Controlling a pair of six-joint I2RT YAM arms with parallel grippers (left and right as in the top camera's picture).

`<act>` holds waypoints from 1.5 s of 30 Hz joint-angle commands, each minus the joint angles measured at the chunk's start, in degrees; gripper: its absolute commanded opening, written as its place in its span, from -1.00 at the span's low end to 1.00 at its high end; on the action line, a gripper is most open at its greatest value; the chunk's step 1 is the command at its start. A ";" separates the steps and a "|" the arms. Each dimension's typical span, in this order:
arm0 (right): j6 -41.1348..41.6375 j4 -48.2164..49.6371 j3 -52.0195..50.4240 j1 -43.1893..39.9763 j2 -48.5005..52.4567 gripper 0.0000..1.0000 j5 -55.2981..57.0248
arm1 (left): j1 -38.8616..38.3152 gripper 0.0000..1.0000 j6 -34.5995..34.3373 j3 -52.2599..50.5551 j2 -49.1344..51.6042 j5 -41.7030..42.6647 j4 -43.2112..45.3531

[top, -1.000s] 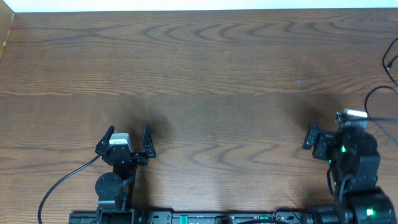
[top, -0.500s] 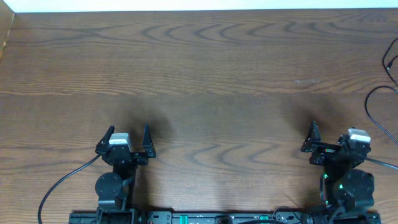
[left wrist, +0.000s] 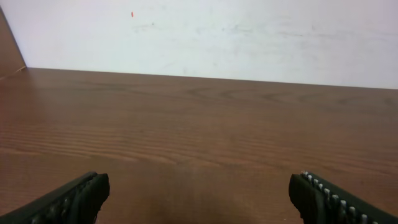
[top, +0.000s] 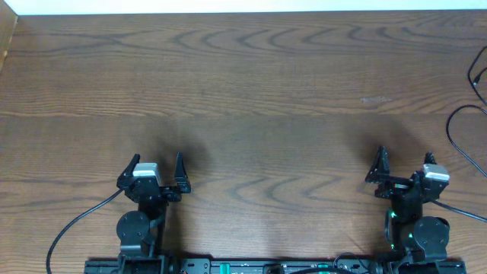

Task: Untangle cables

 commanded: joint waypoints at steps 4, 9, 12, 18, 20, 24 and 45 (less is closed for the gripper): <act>-0.83 4.09 -3.21 -0.72 -0.63 0.99 -2.47 | 0.31 0.96 -0.07 -1.60 -0.20 0.70 -0.92; -0.83 5.88 -4.87 -2.08 -0.63 0.99 -5.09 | 0.31 0.96 -0.07 -1.60 -0.20 0.70 -0.92; -0.83 6.32 -5.29 -3.21 -0.63 0.99 -6.73 | 0.31 0.96 -0.07 -1.60 -0.20 0.70 -0.92; -1.81 6.40 -5.29 -3.23 -0.63 0.99 -6.49 | 0.31 0.96 -0.07 -1.60 -0.20 0.70 -0.92; -1.95 6.12 -5.29 -3.23 -0.63 0.99 -6.49 | 0.31 0.96 -0.07 -1.60 -0.20 0.70 -0.92; -1.95 2.45 -5.29 -3.23 -0.63 0.98 -6.51 | 0.31 0.96 -0.07 -1.60 -0.20 0.70 -0.92; -8.11 0.90 -5.29 -3.23 -0.63 0.98 -8.04 | 0.31 0.95 -0.07 -1.60 -0.20 0.70 -0.92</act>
